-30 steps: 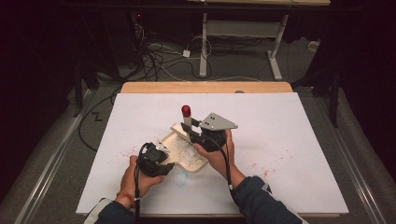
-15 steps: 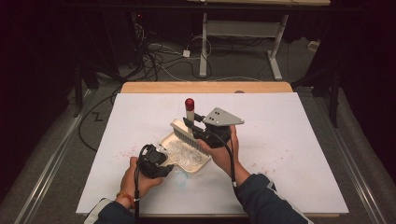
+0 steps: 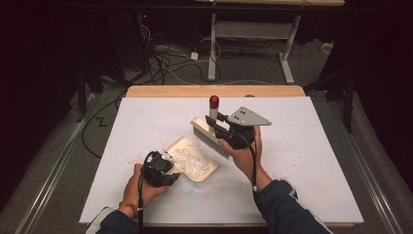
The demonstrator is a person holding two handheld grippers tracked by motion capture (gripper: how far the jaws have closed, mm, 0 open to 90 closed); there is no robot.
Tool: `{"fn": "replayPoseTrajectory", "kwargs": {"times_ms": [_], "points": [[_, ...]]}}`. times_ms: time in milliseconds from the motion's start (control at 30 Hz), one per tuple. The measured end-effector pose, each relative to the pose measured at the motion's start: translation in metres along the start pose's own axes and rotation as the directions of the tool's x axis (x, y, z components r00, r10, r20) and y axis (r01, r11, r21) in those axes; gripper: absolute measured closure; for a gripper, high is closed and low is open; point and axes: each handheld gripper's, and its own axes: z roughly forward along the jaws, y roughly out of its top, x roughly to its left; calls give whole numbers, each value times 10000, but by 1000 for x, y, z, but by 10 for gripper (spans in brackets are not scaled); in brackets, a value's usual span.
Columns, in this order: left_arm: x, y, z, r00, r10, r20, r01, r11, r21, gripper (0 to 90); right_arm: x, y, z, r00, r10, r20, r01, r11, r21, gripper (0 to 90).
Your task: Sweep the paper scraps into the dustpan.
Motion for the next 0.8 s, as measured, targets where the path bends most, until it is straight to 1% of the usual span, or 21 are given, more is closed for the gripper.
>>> {"fn": "replayPoseTrajectory", "kwargs": {"times_ms": [33, 67, 100, 167, 200, 233, 267, 300, 333, 400, 433, 500, 533, 567, 600, 633, 667, 767, 800], "points": [[-1, 0, 0, 10000, -22, -33, 22, 10000, -7, 634, -2, -4, -4, 9995, -203, 230, 198, 9996, 208, 708], [-1, 0, 0, 10000, -22, -33, 22, 10000, -7, 634, -3, -5, -6, 9991, -276, 307, 267, 9992, 283, 708], [0, 0, 0, 10000, -32, -6, 31, 10000, -19, 634, -5, -7, -10, 9986, -387, 374, 372, 9986, 384, 708], [0, 0, 0, 10000, -36, 3, 36, 10000, -13, 634, -7, -9, -13, 9982, -452, 400, 434, 9981, 448, 708], [0, -1, 1, 10000, -36, -15, 36, 10000, -41, 634, -9, -10, -19, 9975, -551, 433, 525, 9969, 591, 708], [0, 0, 1, 10000, -34, -18, 34, 10000, -10, 634, -11, -13, -28, 9965, -616, 571, 568, 9950, 816, 708], [0, 0, 2, 10000, -25, -26, 25, 10000, 20, 634, -11, -13, -28, 9965, -616, 571, 568, 9950, 816, 708], [-1, 0, 2, 10000, -21, -47, 21, 10000, 49, 634, -12, -15, -33, 9959, -673, 604, 616, 9939, 918, 708], [-1, 0, 2, 10000, -2, -70, 3, 10000, 67, 634, -11, -20, -40, 9957, -642, 674, 562, 9919, 1136, 707], [-1, 0, 2, 10000, 2, -87, -1, 9999, 113, 634, -9, -23, -43, 9957, -651, 657, 567, 9907, 1234, 708], [-2, 0, 2, 9999, 8, -102, -6, 9999, 121, 634, -5, -28, -47, 9966, -604, 557, 520, 9887, 1407, 708], [-2, 0, 3, 9999, 26, -136, -25, 9999, 118, 634, 0, -30, -49, 9978, -573, 338, 520, 9885, 1418, 707], [-2, 0, 3, 9999, 30, -145, -29, 9999, 114, 634, 0, -30, -49, 9978, -573, 338, 520, 9885, 1418, 707], [-2, -1, 3, 9999, 40, -151, -39, 9999, 103, 634, 10, -32, -50, 9974, -716, 128, 692, 9883, 1357, 707], [-2, -1, 3, 9999, 53, -144, -52, 9999, 120, 634, 10, -32, -50, 9974, -716, 128, 692, 9883, 1357, 707], [-2, -1, 3, 9999, 53, -148, -52, 9999, 133, 634, 14, -33, -50, 9974, -724, -14, 719, 9880, 1364, 707], [-2, -1, 3, 9998, 72, -171, -69, 9999, 142, 634, 21, -34, -48, 9964, -826, -206, 846, 9880, 1289, 706], [-2, -1, 4, 9997, 116, -214, -112, 9998, 173, 634, 30, -32, -46, 9944, -921, -518, 979, 9874, 1242, 707], [-2, -1, 4, 9998, 115, -182, -112, 9998, 186, 634, 32, -31, -46, 9937, -872, -706, 951, 9884, 1186, 707]]}}
